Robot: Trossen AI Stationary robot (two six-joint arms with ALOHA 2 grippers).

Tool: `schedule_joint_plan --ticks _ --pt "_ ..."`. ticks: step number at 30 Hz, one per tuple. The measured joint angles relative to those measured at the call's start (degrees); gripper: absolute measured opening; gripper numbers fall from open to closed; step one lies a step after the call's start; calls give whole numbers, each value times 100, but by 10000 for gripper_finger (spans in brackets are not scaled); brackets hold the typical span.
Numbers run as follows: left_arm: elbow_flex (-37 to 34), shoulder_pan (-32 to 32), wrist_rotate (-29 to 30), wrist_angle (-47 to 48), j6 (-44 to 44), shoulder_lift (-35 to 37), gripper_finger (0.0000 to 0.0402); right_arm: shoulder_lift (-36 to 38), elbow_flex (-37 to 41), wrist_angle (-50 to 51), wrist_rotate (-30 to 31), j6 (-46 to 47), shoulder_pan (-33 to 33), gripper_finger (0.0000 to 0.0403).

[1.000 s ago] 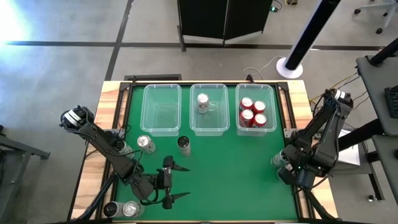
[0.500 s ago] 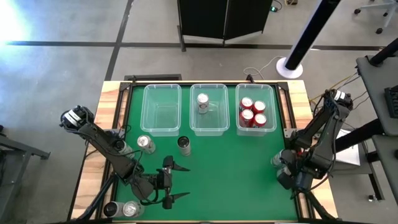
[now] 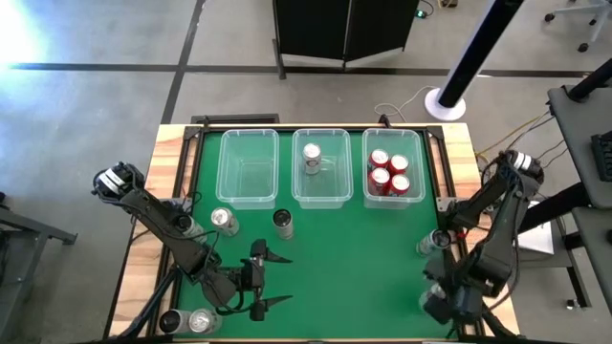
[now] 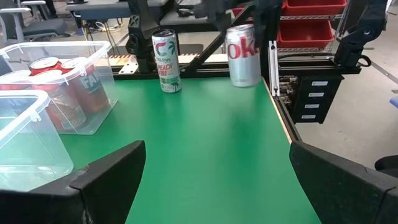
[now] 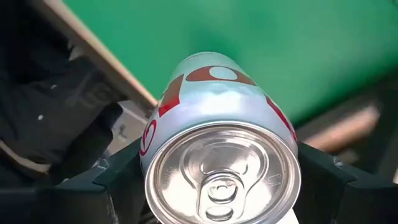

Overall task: Sort soda cans
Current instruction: Put the middle silver soda can into the middle transparent bin

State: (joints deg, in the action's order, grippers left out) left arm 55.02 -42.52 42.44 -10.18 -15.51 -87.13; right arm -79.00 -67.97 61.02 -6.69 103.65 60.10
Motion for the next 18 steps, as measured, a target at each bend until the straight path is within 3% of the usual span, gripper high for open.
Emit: schedule_joint_plan --ticks 7,18 --pt "0 0 0 -9 39 0 382 -1195 -1756 731 788 -2691 -1001 292" --pt "0 -35 2 255 54 0 382 -2653 -3258 1312 835 -6961 -3087 293"
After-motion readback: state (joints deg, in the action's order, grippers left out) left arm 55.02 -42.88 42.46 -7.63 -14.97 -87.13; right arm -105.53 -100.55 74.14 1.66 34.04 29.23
